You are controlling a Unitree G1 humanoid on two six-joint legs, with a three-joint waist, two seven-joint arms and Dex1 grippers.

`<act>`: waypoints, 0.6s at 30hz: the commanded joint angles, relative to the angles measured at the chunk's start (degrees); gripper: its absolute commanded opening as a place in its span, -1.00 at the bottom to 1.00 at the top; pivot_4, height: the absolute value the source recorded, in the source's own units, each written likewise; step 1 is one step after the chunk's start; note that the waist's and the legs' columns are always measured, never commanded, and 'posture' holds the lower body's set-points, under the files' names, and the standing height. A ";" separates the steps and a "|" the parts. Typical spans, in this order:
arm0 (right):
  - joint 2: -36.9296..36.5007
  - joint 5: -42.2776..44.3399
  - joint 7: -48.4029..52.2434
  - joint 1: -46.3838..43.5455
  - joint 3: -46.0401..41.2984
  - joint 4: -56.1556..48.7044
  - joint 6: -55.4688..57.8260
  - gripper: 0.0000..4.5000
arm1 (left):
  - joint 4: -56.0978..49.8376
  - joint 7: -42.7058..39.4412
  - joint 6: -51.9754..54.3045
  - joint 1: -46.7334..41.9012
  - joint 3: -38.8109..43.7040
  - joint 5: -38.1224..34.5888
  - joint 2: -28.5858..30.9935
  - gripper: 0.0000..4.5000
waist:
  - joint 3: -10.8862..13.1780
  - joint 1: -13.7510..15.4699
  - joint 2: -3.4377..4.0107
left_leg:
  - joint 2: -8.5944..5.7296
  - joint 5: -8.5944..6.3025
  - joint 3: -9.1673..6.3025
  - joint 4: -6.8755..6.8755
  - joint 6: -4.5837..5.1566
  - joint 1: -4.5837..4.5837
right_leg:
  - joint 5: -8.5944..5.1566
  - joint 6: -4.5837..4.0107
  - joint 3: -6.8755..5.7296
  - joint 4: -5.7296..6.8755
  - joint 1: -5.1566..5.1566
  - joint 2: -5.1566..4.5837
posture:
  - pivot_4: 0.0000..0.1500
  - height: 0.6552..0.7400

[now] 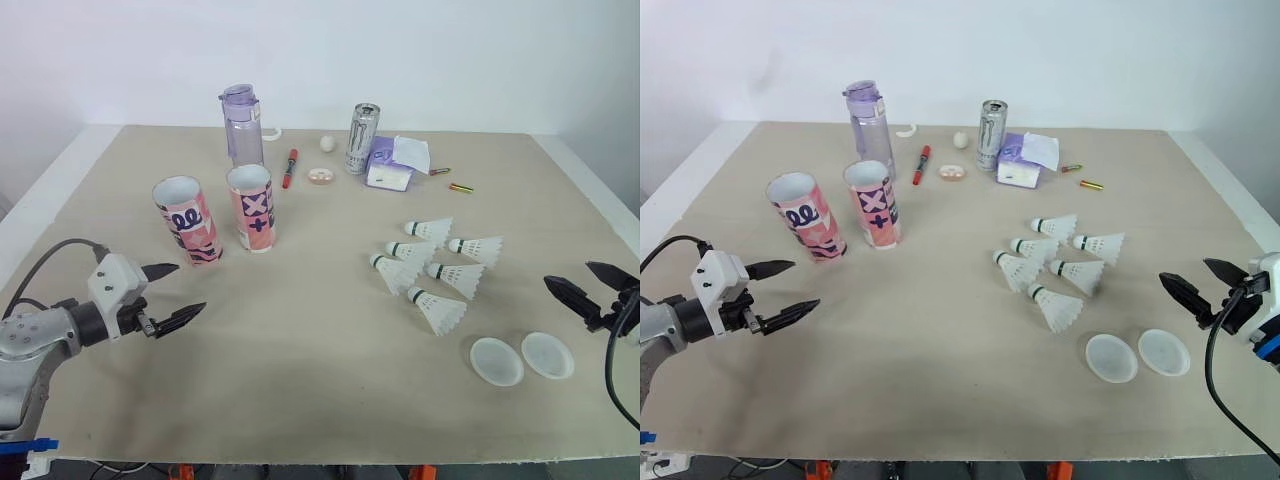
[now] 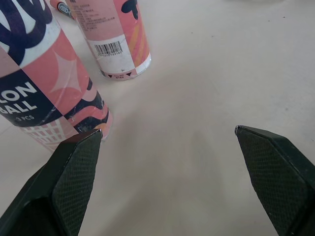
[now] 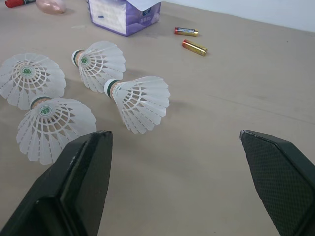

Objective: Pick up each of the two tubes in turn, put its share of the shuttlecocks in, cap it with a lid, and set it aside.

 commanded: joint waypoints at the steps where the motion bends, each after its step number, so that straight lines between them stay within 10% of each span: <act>1: -1.49 0.37 0.64 -1.70 -0.83 -1.04 -1.37 0.98 | -0.47 0.61 -0.56 -0.87 1.85 -0.74 0.25 1.00 | 0.00 0.00 0.00 | 0.00 0.00 0.00 0.00 0.00 0.00 | 0.00 0.00 0.00 0.00 0.00 0.00 | 1.00 1.00; 18: 13.25 6.27 2.34 -22.88 29.28 -26.59 12.82 0.98 | -18.17 24.22 2.58 11.22 5.13 1.07 -16.63 1.00 | 0.00 -0.87 0.04 | 0.08 0.00 0.00 0.01 0.00 0.02 | 0.06 0.01 0.02 0.03 0.01 0.04 | 1.00 1.00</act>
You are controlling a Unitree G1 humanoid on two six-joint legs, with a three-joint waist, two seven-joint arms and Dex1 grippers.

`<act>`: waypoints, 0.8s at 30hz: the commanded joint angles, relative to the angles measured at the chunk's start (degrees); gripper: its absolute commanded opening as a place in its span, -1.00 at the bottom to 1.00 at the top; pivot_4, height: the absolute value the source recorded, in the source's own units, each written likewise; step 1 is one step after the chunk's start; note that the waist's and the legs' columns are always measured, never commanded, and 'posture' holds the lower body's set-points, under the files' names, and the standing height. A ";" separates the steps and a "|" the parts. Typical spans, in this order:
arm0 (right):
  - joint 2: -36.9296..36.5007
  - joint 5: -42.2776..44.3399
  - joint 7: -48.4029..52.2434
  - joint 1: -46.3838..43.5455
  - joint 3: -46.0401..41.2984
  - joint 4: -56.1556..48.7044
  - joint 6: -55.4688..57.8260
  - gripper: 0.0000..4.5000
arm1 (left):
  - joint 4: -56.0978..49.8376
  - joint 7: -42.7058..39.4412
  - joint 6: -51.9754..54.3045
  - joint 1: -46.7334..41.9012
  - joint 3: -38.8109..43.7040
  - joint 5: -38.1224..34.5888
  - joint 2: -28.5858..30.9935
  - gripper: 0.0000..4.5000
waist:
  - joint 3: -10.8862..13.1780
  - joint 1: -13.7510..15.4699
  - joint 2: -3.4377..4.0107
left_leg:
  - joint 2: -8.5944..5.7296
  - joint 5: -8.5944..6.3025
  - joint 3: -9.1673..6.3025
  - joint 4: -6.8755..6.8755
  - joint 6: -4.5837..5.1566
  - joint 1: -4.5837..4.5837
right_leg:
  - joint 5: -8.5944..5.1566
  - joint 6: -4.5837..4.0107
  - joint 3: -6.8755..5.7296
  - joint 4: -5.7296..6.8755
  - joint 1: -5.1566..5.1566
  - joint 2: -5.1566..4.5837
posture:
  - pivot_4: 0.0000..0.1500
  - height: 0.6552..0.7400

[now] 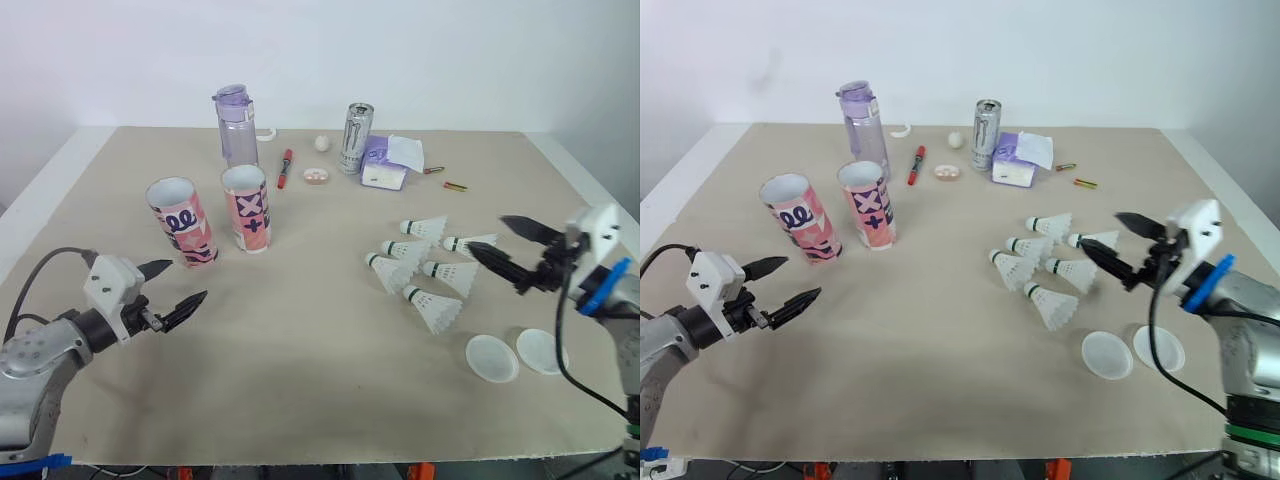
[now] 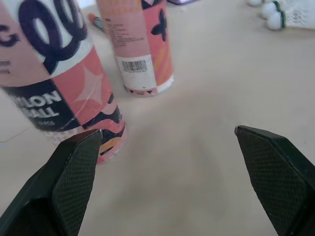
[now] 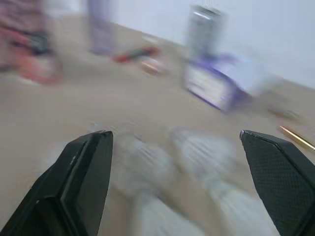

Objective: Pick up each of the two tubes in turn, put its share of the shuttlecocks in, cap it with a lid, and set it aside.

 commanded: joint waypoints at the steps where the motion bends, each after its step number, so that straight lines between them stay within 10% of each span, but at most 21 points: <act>1: 8.54 0.79 4.54 -11.51 16.01 -5.49 3.29 0.98 | -10.87 13.12 -1.74 7.22 1.79 3.65 -9.42 1.00 | 0.00 -0.14 -0.01 | 0.00 0.00 0.00 0.00 0.00 0.00 | 0.00 0.00 0.00 0.00 0.00 0.00 | 1.00 1.00; 9: 14.34 -4.81 10.86 -19.23 24.37 3.45 -2.81 0.98 | -7.07 18.53 -1.91 6.26 2.05 1.84 -16.37 1.00 | 0.07 0.18 -0.21 | -0.05 0.02 0.03 0.10 0.04 -0.04 | 0.18 -0.24 -0.05 0.02 0.01 -0.05 | 1.00 1.00; 24: 18.73 -9.53 12.13 -21.78 26.37 8.24 -7.95 0.98 | 12.32 8.76 -3.99 -7.89 -0.37 1.73 -8.85 1.00 | 0.05 -0.23 -0.23 | 0.03 0.03 -0.05 0.06 0.04 -0.06 | 0.29 -0.46 -0.15 0.04 -0.03 0.07 | 1.00 1.00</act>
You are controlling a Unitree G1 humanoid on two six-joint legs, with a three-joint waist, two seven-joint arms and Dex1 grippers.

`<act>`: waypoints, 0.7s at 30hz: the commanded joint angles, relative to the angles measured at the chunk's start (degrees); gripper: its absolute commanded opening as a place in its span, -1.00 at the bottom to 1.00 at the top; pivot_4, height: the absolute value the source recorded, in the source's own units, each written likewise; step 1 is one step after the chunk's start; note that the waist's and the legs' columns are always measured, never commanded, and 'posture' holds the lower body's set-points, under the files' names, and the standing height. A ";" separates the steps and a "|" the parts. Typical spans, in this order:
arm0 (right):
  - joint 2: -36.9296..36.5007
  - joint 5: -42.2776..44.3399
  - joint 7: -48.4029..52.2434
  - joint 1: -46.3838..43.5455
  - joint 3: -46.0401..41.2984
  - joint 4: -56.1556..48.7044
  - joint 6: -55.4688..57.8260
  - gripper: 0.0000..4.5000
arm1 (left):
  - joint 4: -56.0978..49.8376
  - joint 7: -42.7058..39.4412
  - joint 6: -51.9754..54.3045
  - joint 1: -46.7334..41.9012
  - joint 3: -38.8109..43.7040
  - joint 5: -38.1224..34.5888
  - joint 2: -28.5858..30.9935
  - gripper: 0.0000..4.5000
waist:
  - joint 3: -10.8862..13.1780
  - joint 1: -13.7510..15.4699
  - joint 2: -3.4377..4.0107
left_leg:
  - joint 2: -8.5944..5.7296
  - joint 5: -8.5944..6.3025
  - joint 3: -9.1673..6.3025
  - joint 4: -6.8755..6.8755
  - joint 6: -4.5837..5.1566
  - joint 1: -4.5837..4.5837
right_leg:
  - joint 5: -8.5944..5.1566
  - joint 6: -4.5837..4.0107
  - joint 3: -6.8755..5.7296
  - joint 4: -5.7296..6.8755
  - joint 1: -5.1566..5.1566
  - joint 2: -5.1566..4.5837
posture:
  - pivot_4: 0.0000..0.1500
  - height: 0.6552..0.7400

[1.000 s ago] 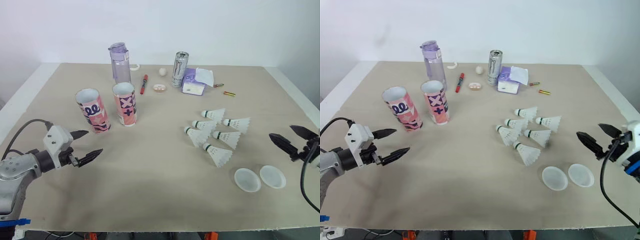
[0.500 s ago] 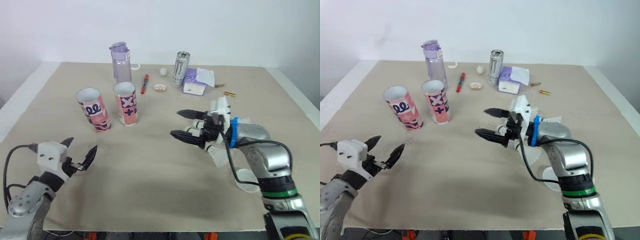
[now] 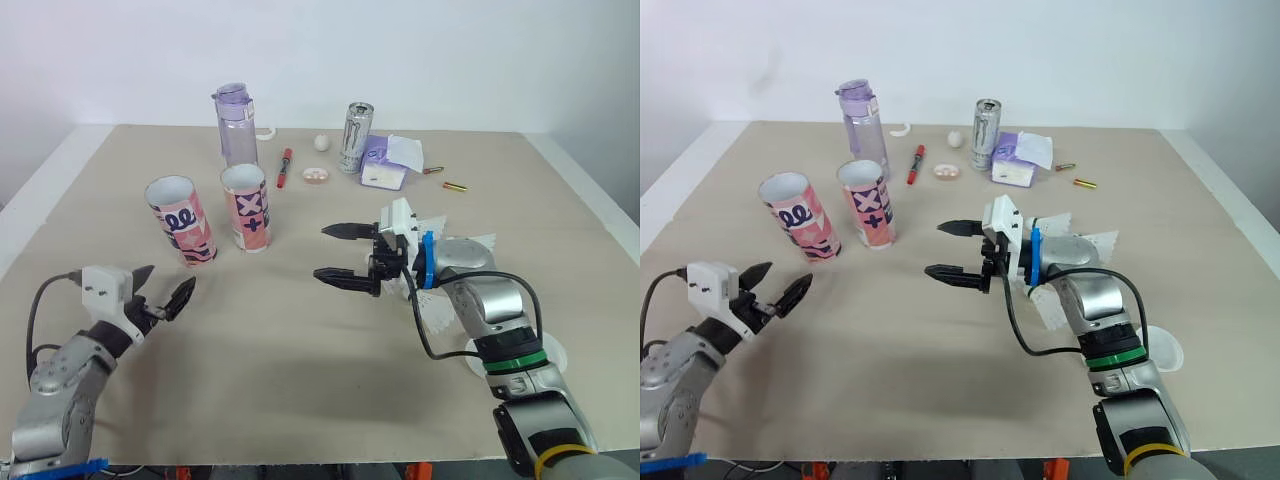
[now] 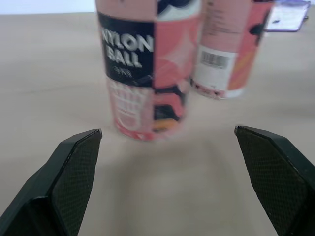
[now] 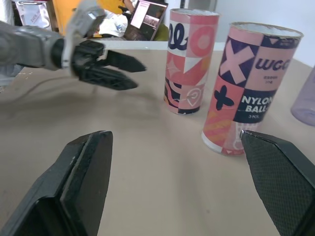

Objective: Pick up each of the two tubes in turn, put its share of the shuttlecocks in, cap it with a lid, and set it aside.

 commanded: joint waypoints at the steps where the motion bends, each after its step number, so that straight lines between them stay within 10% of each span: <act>1: 0.59 -0.56 -0.94 -1.40 -0.96 -1.14 -0.74 0.98 | 4.33 -1.08 -3.15 -3.14 -1.41 2.30 1.31 1.00 | 0.00 0.00 0.00 | 0.00 0.00 0.01 0.00 0.00 0.00 | 0.00 0.01 0.01 0.00 0.00 0.00 | 1.00 1.00; 21: -0.48 -0.20 -2.57 -1.16 -2.17 -3.33 1.38 0.98 | 23.17 -3.49 -8.82 -16.51 -5.25 7.86 3.48 1.00 | 0.00 0.01 0.00 | 0.00 -0.01 -0.01 -0.05 -0.01 -0.01 | 0.11 0.19 -0.04 0.00 -0.01 0.00 | 1.00 1.00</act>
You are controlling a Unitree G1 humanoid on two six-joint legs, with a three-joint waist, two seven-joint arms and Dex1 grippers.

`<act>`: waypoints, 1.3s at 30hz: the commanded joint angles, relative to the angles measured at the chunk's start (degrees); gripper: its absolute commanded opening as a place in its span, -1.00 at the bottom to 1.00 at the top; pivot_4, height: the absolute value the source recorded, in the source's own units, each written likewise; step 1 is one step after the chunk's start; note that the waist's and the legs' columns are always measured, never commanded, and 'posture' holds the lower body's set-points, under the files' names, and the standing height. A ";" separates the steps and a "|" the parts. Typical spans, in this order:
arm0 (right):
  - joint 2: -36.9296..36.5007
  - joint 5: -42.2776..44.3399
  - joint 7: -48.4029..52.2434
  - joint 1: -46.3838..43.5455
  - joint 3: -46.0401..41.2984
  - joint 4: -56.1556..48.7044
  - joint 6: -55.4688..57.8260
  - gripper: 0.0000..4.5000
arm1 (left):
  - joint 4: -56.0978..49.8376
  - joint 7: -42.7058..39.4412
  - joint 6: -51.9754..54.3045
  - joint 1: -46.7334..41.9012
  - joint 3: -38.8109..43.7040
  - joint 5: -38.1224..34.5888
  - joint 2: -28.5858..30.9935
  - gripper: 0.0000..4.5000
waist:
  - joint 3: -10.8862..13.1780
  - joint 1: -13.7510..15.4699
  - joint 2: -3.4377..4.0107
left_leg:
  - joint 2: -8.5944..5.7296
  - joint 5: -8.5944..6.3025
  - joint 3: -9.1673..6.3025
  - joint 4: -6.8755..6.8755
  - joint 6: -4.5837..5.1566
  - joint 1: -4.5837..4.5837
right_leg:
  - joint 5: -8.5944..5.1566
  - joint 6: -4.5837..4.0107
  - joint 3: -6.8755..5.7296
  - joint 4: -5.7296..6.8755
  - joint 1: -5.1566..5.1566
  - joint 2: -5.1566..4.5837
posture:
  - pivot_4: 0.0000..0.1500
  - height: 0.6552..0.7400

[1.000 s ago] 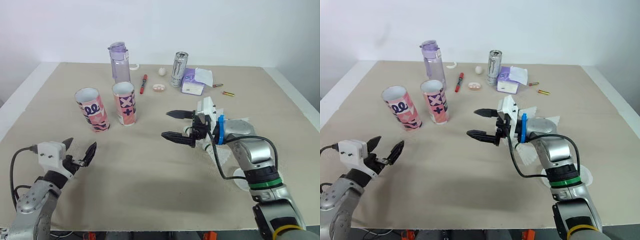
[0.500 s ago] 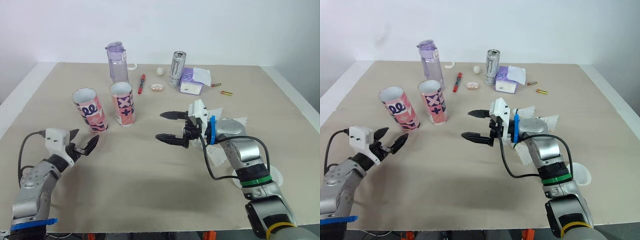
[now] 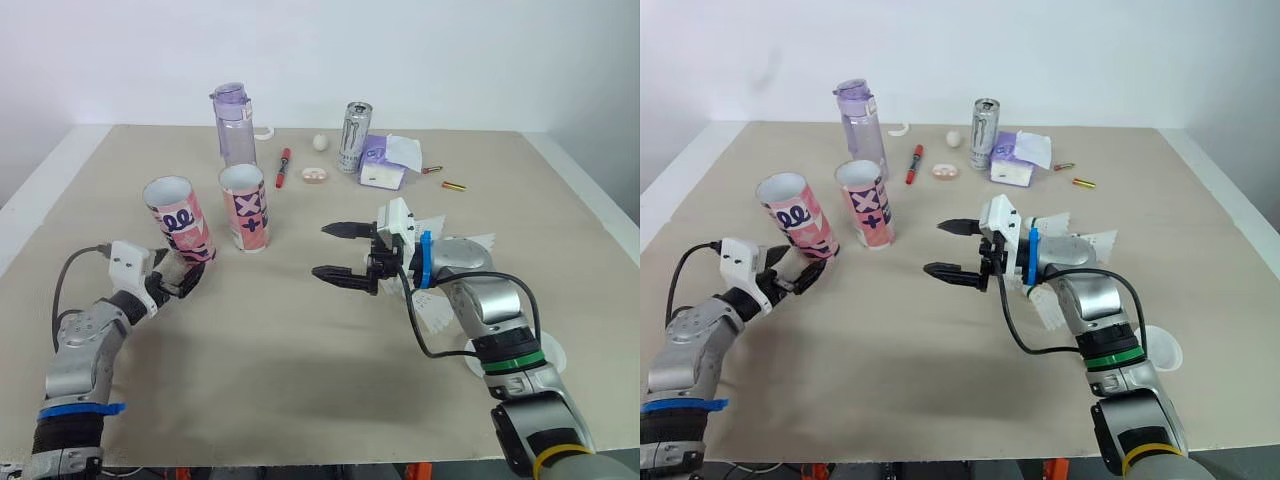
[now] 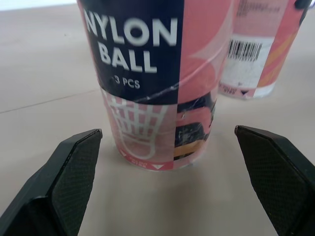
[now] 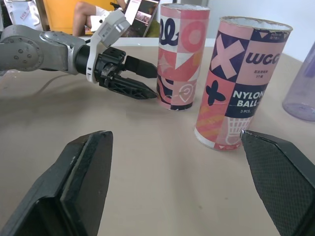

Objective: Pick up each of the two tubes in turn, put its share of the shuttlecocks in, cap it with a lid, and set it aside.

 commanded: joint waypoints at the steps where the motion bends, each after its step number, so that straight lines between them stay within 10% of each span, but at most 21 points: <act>1: -0.60 0.54 -0.51 -1.11 -1.91 -3.16 0.26 0.98 | 3.79 -0.06 -2.93 -3.15 0.57 1.00 1.00 1.00 | 0.00 0.00 0.00 | 0.00 0.00 0.00 0.00 0.00 0.00 | 0.00 0.00 0.00 0.00 0.00 0.00 | 1.00 1.00; 39: -2.93 1.15 -2.59 0.00 -2.94 -5.39 2.78 0.98 | 39.69 -13.18 -23.05 -24.97 -1.41 2.91 0.19 1.00 | 0.01 0.07 -0.01 | -0.06 0.00 -0.12 0.03 0.00 -0.26 | -0.03 0.15 0.00 -0.01 -0.11 0.05 | 1.00 1.00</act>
